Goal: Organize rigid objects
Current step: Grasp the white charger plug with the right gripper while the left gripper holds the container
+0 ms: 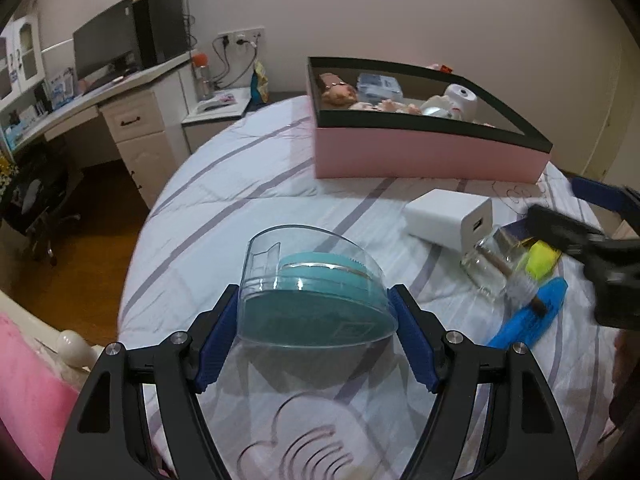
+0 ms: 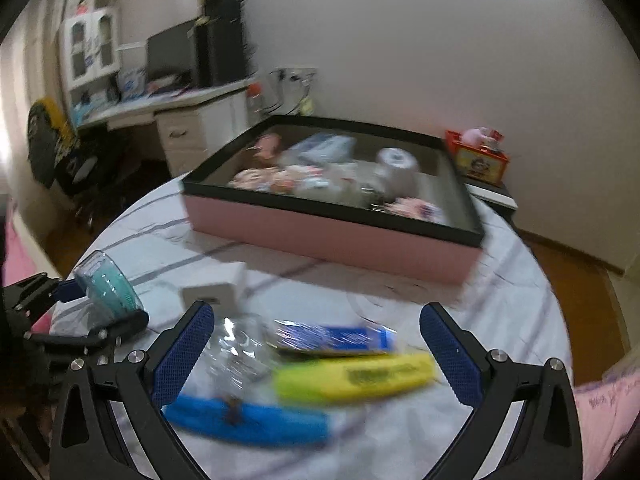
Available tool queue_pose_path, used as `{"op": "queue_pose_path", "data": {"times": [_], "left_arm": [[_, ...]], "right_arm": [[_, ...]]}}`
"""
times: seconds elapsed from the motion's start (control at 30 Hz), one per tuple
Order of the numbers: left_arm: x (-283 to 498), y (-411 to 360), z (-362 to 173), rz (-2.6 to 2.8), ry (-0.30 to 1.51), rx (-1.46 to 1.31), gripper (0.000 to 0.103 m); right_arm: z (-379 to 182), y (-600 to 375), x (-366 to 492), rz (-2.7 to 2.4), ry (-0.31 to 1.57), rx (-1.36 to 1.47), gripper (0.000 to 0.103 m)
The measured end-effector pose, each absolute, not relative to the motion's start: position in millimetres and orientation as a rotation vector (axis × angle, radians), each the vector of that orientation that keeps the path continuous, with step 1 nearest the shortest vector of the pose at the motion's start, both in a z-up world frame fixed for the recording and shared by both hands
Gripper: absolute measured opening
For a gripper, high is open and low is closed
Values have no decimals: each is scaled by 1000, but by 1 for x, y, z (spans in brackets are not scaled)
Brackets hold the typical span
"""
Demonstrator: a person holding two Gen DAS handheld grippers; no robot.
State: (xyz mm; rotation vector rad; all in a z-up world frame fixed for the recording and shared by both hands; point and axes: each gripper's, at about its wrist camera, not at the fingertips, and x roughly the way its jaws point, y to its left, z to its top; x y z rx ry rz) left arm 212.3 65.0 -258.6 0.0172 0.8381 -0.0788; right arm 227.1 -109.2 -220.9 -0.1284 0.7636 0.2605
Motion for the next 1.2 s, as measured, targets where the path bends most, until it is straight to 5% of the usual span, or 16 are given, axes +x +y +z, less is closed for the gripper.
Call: {"op": "queue_pose_path", "data": {"times": [0.27,0.33,0.37,0.4,0.73,0.83,0.87,0.93,1.07,1.2], "left_arm": [[202,76,-260,-82,838,-1,75],[203,75,-260,-83,835,5,75],[204,75,-261,-83,837,7,75],[205,75,-261,-85,835,12,75],[207,68,-240,-96,766,-24,72],[201,56,-225,-124,707,-23,45],[201,52,-223,-127,705,-21,45],[203,44,-222,-121,716,24,48],[201,52,-228,-106,735,-35,77],[200,58,-243,-67,785,-26,81]], "right_arm": [[-243,-55,258,355,868,-192,102],[-252,-53,265,371,917,-173,78],[-255,-52,266,379,928,-171,48],[-258,-52,267,391,937,-170,41],[-234,-80,242,384,819,-106,41],[-215,-100,227,343,745,-66,41],[-210,-106,223,328,726,-57,41],[-203,-119,216,313,707,-37,41],[-200,-141,202,293,699,-4,41],[-205,-151,196,299,714,17,41]]}}
